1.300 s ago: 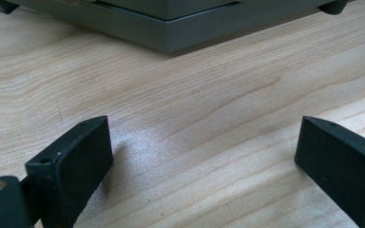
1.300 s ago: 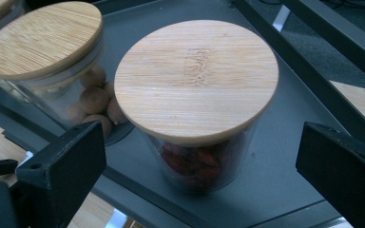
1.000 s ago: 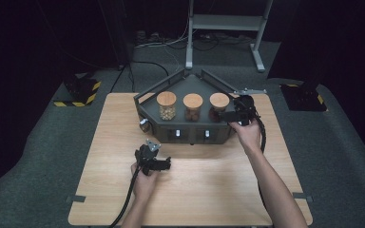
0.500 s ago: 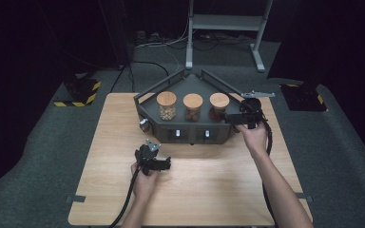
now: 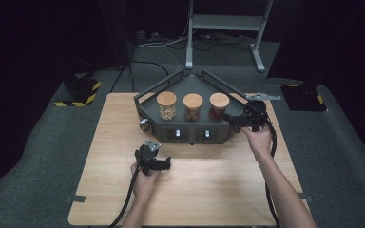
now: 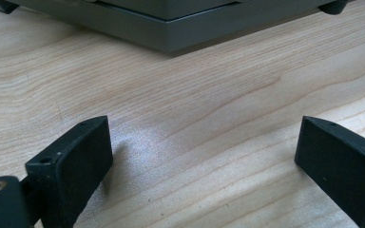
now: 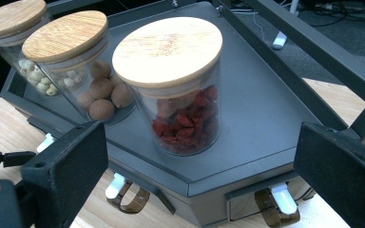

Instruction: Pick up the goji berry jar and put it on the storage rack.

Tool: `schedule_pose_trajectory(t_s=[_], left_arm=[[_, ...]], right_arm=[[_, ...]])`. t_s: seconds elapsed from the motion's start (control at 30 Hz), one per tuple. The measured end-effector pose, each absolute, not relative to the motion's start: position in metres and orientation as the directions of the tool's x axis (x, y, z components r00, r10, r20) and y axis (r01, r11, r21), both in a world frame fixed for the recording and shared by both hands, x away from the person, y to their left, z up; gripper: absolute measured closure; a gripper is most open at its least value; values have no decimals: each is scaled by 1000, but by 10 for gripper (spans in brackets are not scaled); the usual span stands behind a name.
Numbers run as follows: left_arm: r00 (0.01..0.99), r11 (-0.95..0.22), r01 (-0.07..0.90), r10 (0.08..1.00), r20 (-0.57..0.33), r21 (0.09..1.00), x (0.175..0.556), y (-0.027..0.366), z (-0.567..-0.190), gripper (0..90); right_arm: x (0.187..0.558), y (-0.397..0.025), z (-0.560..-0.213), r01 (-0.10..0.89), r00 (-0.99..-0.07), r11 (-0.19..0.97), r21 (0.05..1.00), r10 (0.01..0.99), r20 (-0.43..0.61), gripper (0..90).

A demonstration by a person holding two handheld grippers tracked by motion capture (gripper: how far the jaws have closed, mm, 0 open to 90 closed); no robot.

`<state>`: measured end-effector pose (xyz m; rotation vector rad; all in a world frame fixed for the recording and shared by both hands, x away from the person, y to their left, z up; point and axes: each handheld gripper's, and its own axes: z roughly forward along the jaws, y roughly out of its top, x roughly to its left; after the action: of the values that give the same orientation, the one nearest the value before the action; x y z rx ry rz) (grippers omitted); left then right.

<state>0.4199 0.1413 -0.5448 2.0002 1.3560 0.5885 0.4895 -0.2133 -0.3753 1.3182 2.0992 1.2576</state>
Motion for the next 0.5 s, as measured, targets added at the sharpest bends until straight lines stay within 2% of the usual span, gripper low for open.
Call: schedule_pose_trajectory(t_s=[0.5], left_arm=[[367, -260, 642, 930, 8, 721, 420, 141, -545, 53]], right_arm=[[478, -222, -379, 513, -507, 177, 840, 852, 131, 47]])
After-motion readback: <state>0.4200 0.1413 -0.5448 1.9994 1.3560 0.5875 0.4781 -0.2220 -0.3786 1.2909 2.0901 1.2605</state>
